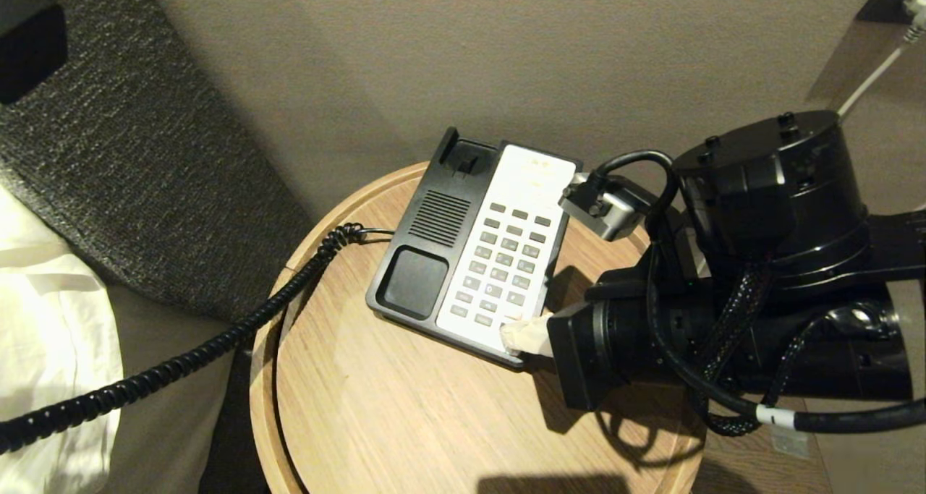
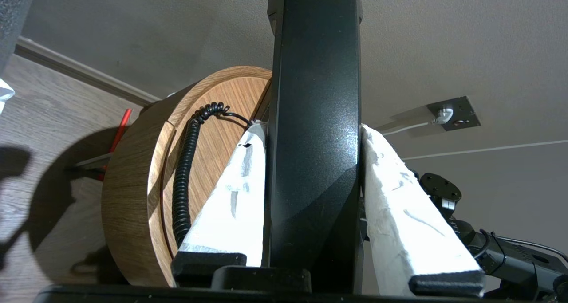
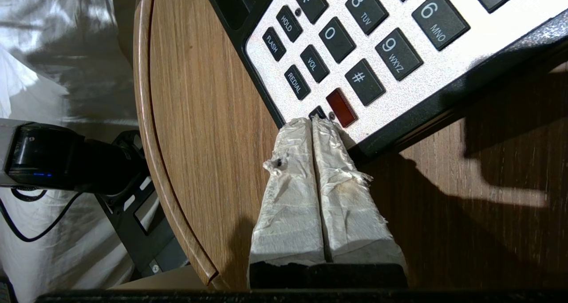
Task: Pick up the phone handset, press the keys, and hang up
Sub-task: Dial the number
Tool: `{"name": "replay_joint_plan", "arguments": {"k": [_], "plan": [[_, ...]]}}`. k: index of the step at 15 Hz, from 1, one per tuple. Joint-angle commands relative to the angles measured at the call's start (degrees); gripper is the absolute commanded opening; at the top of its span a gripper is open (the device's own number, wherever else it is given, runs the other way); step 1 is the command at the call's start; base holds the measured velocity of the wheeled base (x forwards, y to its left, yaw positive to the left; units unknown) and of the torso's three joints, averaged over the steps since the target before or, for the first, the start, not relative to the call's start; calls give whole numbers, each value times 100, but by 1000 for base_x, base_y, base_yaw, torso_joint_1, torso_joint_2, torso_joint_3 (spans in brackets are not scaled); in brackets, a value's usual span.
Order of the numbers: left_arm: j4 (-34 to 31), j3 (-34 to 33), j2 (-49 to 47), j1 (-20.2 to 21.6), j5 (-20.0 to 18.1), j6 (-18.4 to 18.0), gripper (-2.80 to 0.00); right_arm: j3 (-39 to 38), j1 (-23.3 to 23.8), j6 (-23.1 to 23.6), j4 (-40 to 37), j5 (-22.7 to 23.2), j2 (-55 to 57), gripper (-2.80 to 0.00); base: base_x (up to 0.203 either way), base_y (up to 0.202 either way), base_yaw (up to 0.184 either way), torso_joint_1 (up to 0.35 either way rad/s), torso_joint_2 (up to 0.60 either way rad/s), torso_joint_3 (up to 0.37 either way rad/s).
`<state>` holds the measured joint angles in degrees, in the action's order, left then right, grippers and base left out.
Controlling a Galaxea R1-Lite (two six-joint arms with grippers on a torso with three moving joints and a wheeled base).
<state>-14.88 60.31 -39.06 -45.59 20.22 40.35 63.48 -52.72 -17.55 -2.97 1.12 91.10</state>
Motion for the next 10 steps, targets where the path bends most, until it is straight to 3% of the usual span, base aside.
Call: {"name": "replay_joint_plan", "arguments": {"k": [1,10], "plan": [[-34,-10,23,7,17,25,-280,-2,-1,-11,-18,-15,1,-280,0,0,0,0,0,0],[-32,-265,56,7,34,25,-280,21,-1,-29,-89,-59,-509,-280,0,0,0,0,0,0]]}}
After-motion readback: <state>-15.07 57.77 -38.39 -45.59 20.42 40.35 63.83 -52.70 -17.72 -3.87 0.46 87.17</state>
